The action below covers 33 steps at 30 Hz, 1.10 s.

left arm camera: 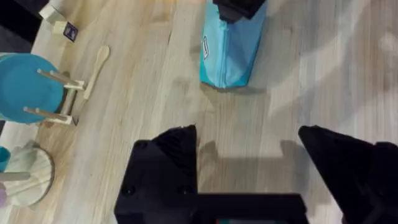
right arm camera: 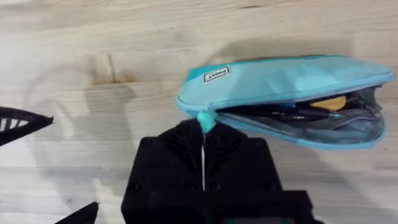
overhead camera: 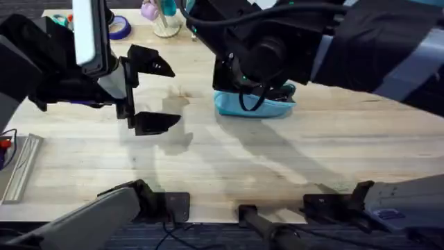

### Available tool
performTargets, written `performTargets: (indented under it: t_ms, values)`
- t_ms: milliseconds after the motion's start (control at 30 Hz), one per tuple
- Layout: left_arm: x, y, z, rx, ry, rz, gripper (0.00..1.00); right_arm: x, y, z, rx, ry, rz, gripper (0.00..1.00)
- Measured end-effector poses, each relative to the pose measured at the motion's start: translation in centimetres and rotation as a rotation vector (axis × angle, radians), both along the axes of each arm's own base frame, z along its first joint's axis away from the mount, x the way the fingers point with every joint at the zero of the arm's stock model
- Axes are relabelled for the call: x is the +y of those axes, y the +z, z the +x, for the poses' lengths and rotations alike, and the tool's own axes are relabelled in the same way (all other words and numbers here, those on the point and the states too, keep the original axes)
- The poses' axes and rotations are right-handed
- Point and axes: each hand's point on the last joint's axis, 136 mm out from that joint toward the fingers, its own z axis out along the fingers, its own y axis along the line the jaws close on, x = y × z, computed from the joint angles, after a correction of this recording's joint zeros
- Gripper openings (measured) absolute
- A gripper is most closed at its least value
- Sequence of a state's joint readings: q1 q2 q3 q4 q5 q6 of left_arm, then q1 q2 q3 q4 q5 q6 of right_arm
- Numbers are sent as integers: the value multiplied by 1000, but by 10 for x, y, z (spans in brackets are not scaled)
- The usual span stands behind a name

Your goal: Unzip the bag, pick up the pens from the table one at a time and place them inside, then zip the bag closed.

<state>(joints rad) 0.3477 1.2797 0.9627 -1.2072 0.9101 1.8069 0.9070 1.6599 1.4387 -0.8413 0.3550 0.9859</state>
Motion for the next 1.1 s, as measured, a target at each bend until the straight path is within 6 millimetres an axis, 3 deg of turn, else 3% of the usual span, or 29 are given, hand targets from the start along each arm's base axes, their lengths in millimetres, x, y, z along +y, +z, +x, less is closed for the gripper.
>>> performTargets:
  t_ms: [400,867,1100]
  values:
    - [-3,2,3,0,-2,-34,993,0,0,0,0,0,0,33]
    - [-4,-37,36,100,-1,-199,993,0,0,0,0,0,0,33]
    - [-30,-55,43,125,-89,-252,993,0,0,0,-1,0,0,32]
